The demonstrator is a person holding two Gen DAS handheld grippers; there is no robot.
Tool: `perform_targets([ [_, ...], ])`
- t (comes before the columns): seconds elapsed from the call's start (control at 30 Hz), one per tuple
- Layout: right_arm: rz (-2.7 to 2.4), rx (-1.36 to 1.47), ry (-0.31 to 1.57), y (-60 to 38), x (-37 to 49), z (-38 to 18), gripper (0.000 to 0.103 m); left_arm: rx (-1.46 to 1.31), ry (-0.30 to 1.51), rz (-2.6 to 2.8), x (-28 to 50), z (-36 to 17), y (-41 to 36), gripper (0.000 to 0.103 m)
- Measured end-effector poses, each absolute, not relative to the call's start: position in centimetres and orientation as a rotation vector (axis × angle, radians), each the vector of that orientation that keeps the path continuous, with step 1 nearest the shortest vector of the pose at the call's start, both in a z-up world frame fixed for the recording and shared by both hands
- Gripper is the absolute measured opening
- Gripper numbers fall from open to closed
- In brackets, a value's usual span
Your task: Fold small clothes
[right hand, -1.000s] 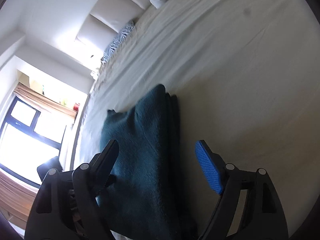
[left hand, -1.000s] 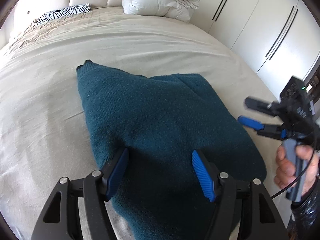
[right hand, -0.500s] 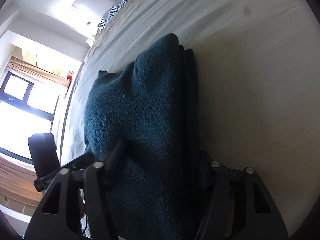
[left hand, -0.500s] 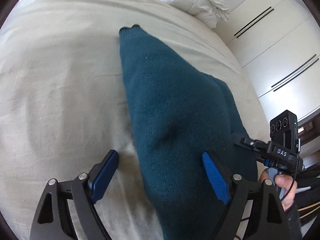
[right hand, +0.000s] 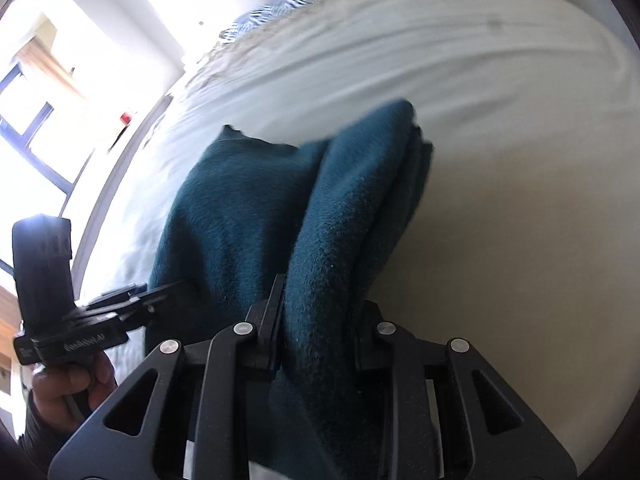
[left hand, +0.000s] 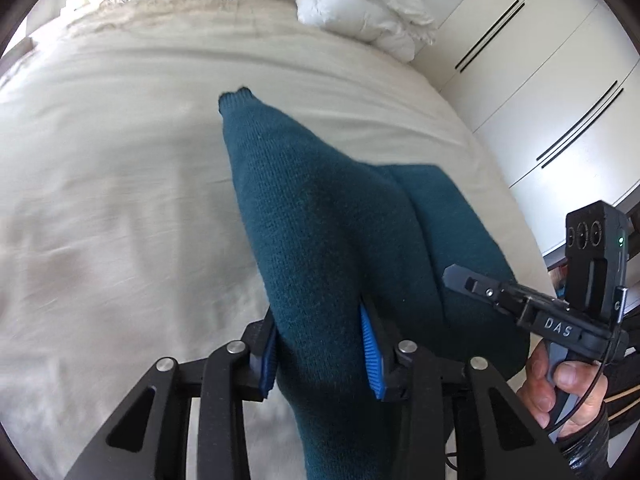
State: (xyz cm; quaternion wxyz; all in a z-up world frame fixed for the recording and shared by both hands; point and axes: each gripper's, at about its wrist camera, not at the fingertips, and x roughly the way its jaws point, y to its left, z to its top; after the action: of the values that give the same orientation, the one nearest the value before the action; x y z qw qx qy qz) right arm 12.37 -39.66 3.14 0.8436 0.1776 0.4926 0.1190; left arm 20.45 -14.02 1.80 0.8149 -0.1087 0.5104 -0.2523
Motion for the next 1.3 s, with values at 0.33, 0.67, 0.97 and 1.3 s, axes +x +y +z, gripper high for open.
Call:
perform_targets([
  [0.33, 0.417, 0.346, 1.073, -29.1, 2.0, 3.2, 0.023, -0.219, 1.108, -0.45, 7.8, 1.3, -3.8, 0.038],
  [0.67, 0.386, 0.73, 1.131, -32.2, -2.1, -6.2, 0.049, -0.255, 1.097, -0.421, 4.3, -3.4, -1.7, 0.05],
  [0.97, 0.209, 0.648, 1.029, -35.1, -4.3, -2.8, 0.054, -0.182, 0.84, -0.296, 1.2, 1.0, -0.8, 0.092],
  [1.3, 0.007, 0.3, 0.661, -33.4, -10.6, 8.0, 0.071, 0.029, 0.403, -0.119, -6.7, 10.6, -0.6, 0.103],
])
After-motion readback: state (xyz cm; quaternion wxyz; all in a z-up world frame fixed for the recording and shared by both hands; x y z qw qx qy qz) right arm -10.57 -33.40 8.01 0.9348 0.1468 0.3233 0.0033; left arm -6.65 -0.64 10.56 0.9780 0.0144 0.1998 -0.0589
